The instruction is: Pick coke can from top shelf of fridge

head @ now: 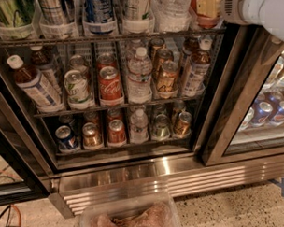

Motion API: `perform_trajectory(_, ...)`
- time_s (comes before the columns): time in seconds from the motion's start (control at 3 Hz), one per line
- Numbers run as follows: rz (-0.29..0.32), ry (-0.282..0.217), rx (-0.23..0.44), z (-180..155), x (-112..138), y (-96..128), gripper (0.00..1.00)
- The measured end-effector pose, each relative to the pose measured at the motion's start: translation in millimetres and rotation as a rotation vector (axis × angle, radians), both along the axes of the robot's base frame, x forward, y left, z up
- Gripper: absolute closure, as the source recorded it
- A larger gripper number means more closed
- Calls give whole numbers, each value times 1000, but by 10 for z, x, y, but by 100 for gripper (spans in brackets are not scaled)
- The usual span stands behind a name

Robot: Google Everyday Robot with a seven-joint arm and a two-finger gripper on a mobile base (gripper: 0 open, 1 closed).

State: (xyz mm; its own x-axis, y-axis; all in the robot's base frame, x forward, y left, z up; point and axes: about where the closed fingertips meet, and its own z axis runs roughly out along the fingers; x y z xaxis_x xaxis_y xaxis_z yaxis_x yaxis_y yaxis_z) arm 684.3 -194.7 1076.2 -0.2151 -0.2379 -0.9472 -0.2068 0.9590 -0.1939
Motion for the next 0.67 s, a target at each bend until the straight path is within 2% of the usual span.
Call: perform_trajectory(0.67, -2, -10, 6, 13, 24, 0, 43)
